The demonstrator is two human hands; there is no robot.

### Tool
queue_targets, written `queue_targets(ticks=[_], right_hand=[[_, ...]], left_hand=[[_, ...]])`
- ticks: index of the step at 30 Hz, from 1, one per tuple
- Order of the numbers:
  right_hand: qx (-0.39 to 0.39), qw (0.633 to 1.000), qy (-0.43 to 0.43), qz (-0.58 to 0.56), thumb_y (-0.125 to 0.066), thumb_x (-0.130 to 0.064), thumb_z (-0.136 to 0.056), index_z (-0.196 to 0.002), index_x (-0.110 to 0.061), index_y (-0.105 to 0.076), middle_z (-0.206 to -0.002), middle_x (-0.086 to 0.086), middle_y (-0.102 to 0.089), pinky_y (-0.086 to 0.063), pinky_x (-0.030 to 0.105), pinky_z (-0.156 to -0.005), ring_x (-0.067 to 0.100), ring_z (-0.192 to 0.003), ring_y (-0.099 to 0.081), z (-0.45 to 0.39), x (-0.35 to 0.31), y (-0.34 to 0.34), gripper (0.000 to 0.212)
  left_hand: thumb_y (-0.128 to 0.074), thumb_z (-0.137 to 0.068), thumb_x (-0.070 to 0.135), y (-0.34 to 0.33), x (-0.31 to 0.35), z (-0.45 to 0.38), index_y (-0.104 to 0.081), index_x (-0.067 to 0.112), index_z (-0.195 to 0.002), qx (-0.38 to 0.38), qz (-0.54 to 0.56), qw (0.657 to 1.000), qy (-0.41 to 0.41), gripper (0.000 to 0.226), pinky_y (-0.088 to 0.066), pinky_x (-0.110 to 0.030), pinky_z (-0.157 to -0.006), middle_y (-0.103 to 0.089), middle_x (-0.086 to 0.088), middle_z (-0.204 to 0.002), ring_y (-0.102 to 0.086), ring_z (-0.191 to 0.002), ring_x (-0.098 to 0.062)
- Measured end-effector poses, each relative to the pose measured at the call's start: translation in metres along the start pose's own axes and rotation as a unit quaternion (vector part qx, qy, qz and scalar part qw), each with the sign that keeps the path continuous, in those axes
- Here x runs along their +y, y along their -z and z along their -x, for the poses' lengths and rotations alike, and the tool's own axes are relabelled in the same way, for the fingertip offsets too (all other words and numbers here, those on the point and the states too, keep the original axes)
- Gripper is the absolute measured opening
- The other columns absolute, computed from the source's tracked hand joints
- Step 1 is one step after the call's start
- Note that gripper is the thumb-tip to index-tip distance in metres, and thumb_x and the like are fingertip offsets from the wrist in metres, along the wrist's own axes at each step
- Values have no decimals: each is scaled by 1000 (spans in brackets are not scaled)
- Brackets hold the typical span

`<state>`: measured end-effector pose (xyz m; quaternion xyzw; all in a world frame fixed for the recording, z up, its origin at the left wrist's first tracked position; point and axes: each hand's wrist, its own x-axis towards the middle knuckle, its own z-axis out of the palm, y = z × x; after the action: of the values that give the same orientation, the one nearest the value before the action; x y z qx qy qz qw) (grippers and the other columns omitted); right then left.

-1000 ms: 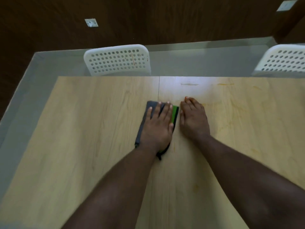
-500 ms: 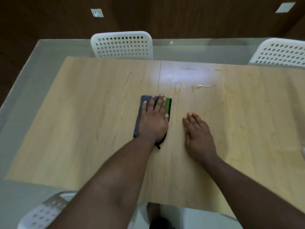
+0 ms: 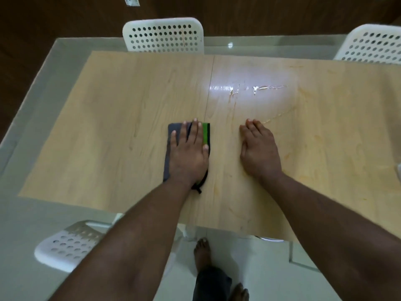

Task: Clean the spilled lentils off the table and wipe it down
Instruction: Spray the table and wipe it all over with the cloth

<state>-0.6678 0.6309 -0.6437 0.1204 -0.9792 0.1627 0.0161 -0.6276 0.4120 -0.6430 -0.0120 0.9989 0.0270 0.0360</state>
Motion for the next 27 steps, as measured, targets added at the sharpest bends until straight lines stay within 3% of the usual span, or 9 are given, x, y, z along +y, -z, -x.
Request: queue_targets(ticks=[5, 9, 12, 19, 27], right_hand=[[13, 1000, -3, -1, -43, -22, -101, -152, -9, -53, -163, 13, -44, -24, 44, -126, 30, -155, -32, 0, 0, 0, 53], [2, 1000, -6, -9, -37, -25, -99, -153, -10, -52, -164, 12, -43, -23, 44, -127, 29, -156, -31, 2, -4, 5, 58], [1, 1000, -8, -14, -37, -24, -99, -153, -10, -52, -165, 12, -42, -21, 44, -127, 29, -157, -30, 1, -3, 3, 57], [16, 1000, 4, 4, -41, -20, -102, -151, -7, -52, -163, 15, -44, -24, 45, -126, 32, -156, -31, -1, 0, -2, 52], [7, 1000, 10, -14, -43, -23, -101, -154, -8, -51, -164, 14, -42, -24, 46, -127, 31, -156, -30, 0, 1, 5, 55]], left_hand=[[-25, -109, 43, -8, 36, 70, -1, 15, -169, 1, 9, 998, -67, 70, -6, -55, -130, 6, 0, -177, 8, -163, -25], [-21, -110, 41, -6, 19, 131, 5, 16, -169, -25, 16, 997, -71, 68, -8, -53, -130, 14, 1, -176, 15, -162, -22], [-19, -109, 41, -6, 0, 122, 1, 16, -169, -23, 0, 997, -71, 68, -9, -53, -130, 9, 0, -177, 11, -163, -22], [-13, -107, 42, -4, 9, 32, -3, 12, -169, 5, 1, 999, 44, 70, -8, -55, -130, 0, -3, -178, 1, -163, -28], [-25, -110, 43, -7, 31, 95, 3, 15, -169, -9, 6, 998, -66, 71, -7, -54, -130, 11, 0, -177, 14, -162, -23]])
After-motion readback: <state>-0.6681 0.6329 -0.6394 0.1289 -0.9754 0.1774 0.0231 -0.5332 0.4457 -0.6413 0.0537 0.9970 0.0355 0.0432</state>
